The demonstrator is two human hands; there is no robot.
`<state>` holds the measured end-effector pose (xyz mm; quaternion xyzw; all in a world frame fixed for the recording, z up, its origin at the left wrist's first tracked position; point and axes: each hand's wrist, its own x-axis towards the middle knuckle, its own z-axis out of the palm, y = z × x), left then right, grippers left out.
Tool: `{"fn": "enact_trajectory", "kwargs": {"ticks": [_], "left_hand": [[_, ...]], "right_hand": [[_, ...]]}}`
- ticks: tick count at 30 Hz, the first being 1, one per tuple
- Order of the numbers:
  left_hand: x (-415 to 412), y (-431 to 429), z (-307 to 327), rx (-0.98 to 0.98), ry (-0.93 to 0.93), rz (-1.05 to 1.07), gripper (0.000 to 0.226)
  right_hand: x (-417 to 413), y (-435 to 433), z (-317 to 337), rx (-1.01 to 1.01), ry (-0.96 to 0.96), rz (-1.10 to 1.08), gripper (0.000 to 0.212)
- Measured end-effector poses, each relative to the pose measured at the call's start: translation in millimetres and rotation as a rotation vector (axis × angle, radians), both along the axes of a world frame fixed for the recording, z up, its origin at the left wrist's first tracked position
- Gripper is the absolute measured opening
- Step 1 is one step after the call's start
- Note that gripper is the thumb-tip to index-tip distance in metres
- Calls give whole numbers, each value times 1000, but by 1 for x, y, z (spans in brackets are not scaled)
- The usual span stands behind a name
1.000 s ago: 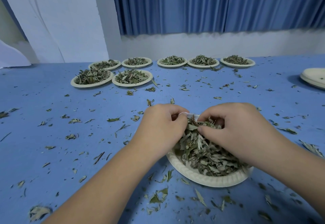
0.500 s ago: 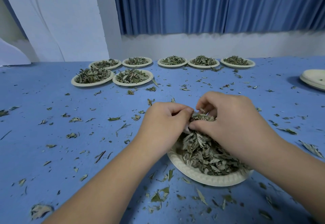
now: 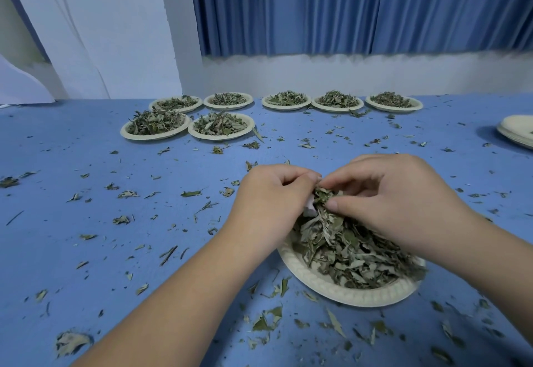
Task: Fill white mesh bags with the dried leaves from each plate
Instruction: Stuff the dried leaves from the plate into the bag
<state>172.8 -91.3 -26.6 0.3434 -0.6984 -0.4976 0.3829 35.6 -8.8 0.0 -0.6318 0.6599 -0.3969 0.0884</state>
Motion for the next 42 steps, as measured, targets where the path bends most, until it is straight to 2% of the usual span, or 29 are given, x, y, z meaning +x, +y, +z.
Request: {"fn": "enact_trajectory", "kwargs": {"ticks": [4, 8, 15, 18, 21, 25, 32, 35, 39, 42], "left_hand": [[2, 0, 2, 49, 32, 3, 28], [4, 0, 5, 100, 79, 3, 24], [6, 1, 8, 220, 211, -15, 21], [6, 0, 9, 268, 281, -6, 20], [6, 1, 11, 289, 322, -24, 21], [4, 5, 11, 219, 236, -22, 22], [6, 3, 11, 208, 211, 24, 20], [5, 3, 10, 219, 210, 36, 20], [7, 0, 6, 218, 227, 91, 19], [6, -1, 5, 231, 245, 96, 20]], "right_hand": [[2, -7, 1, -5, -31, 13, 22], [-2, -17, 6, 27, -68, 24, 13], [-7, -33, 9, 52, -61, 32, 16], [-10, -38, 10, 156, -162, 34, 32], [-10, -40, 16, 284, -249, 129, 25], [-9, -45, 20, 333, -207, 105, 14], [1, -53, 14, 198, 8, -57, 15], [0, -49, 10, 147, 50, -46, 14], [-7, -34, 7, 83, -50, -42, 38], [-8, -14, 2, 27, 68, -72, 66]]}}
